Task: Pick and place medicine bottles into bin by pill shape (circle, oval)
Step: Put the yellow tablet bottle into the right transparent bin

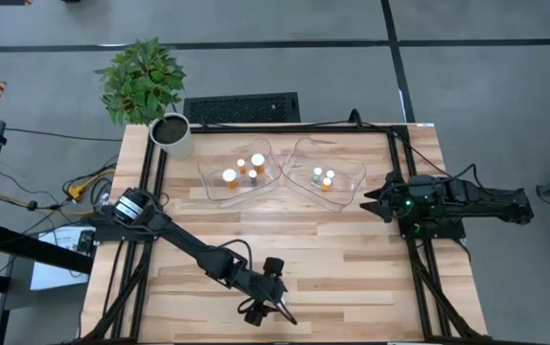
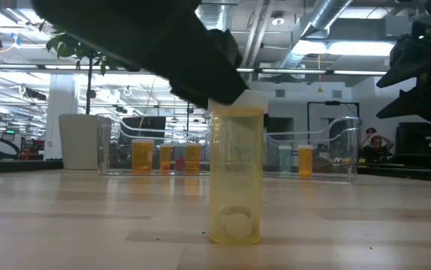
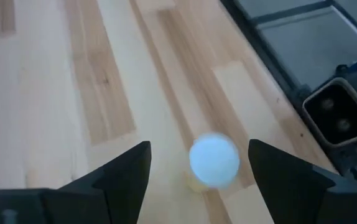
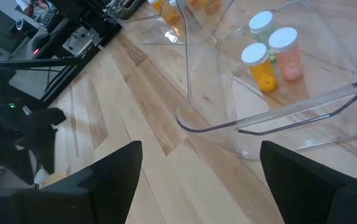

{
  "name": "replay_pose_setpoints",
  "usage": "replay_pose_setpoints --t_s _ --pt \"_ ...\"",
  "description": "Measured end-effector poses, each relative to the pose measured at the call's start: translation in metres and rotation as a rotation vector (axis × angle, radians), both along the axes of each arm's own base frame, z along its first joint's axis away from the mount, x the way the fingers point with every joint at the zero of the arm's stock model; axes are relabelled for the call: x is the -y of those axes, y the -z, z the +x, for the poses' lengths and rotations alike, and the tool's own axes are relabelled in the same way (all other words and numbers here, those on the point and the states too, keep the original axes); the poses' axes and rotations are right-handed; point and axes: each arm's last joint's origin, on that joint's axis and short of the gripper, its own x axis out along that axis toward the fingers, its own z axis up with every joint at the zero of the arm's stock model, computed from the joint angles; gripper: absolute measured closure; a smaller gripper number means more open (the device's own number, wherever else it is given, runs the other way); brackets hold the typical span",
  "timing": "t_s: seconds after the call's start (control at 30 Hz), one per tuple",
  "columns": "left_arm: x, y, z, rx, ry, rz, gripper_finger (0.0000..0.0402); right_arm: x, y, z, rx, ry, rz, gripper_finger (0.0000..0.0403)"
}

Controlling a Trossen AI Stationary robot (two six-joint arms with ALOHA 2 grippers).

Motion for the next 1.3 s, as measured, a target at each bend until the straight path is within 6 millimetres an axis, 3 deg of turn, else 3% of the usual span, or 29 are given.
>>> replay_pose_setpoints --t_s 0.27,0.67,0.97,1.13,1.3 --pt "0.003 0.008 0.002 -0.011 -0.007 -0.026 0.0143 0.000 0.000 0.000 -0.003 0.000 0.000 0.0069" --pt "0.003 0.010 0.003 -0.015 -0.004 -0.022 0.0257 0.000 0.000 0.000 -0.002 0.000 0.000 0.0069" --pt "-0.002 0.002 0.006 0.015 -0.037 -0.030 0.0278 0.000 0.000 0.000 -0.002 0.000 0.000 0.0069" --pt "-0.026 -0.024 0.009 0.047 -0.105 -0.013 0.0276 0.000 0.000 0.000 0.000 0.001 0.002 0.0069" --pt "-0.076 -0.066 0.014 0.163 -0.294 0.053 0.0276 0.000 0.000 0.000 -0.001 0.001 0.002 0.0069"
